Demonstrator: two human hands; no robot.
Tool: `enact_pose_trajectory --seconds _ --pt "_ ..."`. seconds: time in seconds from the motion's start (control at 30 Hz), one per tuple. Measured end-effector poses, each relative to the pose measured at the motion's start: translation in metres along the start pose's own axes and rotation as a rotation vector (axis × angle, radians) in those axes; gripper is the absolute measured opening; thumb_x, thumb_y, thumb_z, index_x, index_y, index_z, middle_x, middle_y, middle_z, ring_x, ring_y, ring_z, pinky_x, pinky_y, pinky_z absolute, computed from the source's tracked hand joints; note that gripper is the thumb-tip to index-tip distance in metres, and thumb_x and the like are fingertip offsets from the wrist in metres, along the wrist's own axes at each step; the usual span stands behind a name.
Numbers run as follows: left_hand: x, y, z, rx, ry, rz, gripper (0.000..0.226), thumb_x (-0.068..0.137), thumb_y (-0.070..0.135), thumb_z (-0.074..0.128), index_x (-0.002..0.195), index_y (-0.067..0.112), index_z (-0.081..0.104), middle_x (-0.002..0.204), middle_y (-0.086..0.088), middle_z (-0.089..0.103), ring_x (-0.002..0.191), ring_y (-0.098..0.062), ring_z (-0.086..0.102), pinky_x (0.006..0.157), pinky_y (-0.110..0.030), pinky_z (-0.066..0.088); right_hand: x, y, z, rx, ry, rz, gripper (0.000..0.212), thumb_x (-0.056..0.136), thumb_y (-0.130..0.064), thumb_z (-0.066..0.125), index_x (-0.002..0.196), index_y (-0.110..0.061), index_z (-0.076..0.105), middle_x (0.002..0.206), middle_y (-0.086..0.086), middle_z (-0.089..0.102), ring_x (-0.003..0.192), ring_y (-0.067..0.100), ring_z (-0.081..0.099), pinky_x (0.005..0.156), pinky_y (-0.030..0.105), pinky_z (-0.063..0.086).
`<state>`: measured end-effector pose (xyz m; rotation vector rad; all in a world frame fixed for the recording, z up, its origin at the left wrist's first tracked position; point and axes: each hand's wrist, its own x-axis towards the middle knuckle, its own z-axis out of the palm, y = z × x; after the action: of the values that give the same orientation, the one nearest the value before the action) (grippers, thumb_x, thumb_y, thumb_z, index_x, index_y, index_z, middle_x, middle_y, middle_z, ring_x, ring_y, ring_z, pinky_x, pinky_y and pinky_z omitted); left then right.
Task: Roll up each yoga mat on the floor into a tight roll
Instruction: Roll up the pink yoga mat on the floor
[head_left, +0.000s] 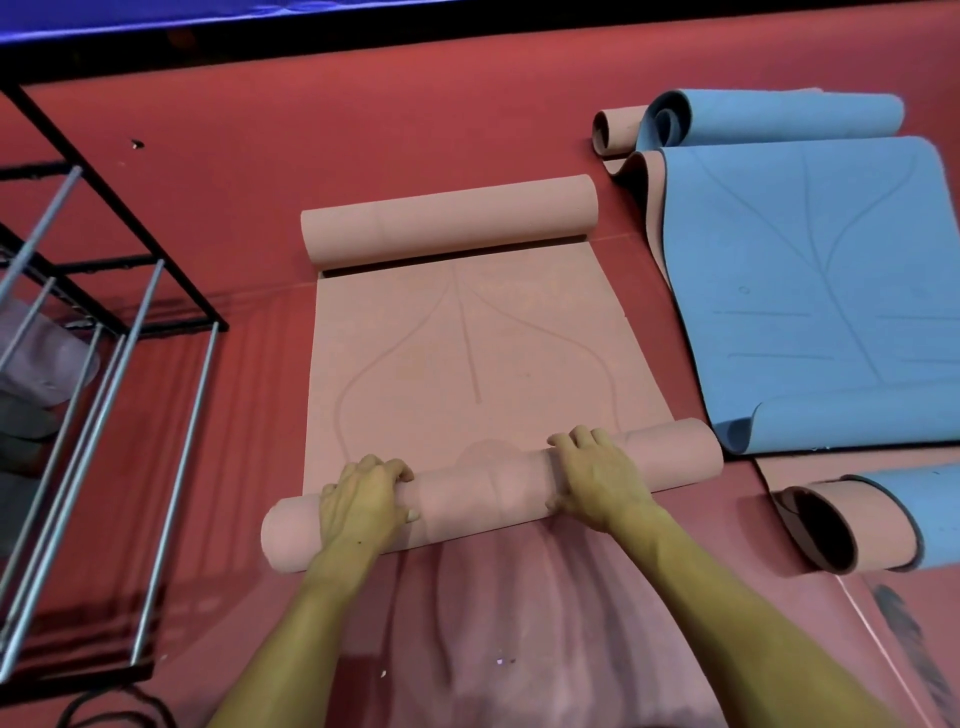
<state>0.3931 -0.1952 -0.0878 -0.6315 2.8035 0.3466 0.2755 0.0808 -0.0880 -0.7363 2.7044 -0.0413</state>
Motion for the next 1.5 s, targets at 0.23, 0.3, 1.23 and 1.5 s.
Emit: enact_pose_trajectory --seconds 0.23,0.3,1.23,1.5 --pt "0.000 0.008 0.002 -0.011 0.046 -0.032 0.033 0.088 0.035 0.072 0.120 0.038 0.067 0.121 0.012 0.068 0.117 -0.019 0.057 0.088 -0.035 0.041 -0.003 -0.002 0.018 -0.022 0.158 0.053 0.054 0.085 -0.049 0.073 0.132 -0.026 0.061 0.132 0.009 0.052 0.115 0.034 0.047 0.105 0.045 0.041" --pt "0.000 0.007 0.005 0.006 0.059 -0.027 0.033 0.092 0.035 0.068 0.125 0.040 0.068 0.129 0.013 0.061 0.124 -0.018 0.050 0.096 -0.036 0.042 -0.004 0.002 0.020 -0.035 0.194 0.030 0.056 0.087 -0.053 0.071 0.135 -0.029 0.059 0.127 0.008 0.054 0.112 0.033 0.049 0.102 0.044 0.043" --pt "0.011 -0.015 0.026 0.213 0.089 0.106 0.081 0.073 0.050 0.086 0.145 0.046 0.047 0.125 0.004 0.067 0.112 -0.027 0.060 0.101 -0.041 0.040 0.029 0.003 0.025 -0.334 0.137 0.100 0.047 0.068 -0.015 0.080 0.111 -0.012 0.063 0.100 0.009 0.066 0.092 0.036 0.059 0.075 0.047 0.044" --pt "0.002 -0.016 -0.009 0.162 -0.245 0.137 0.064 0.068 0.038 0.072 0.127 0.051 0.052 0.116 0.014 0.071 0.109 -0.023 0.067 0.086 -0.035 0.054 0.015 0.000 -0.001 -0.217 -0.149 0.062 0.067 0.076 -0.029 0.083 0.122 -0.015 0.037 0.113 0.002 0.068 0.110 0.031 0.060 0.074 0.041 0.044"
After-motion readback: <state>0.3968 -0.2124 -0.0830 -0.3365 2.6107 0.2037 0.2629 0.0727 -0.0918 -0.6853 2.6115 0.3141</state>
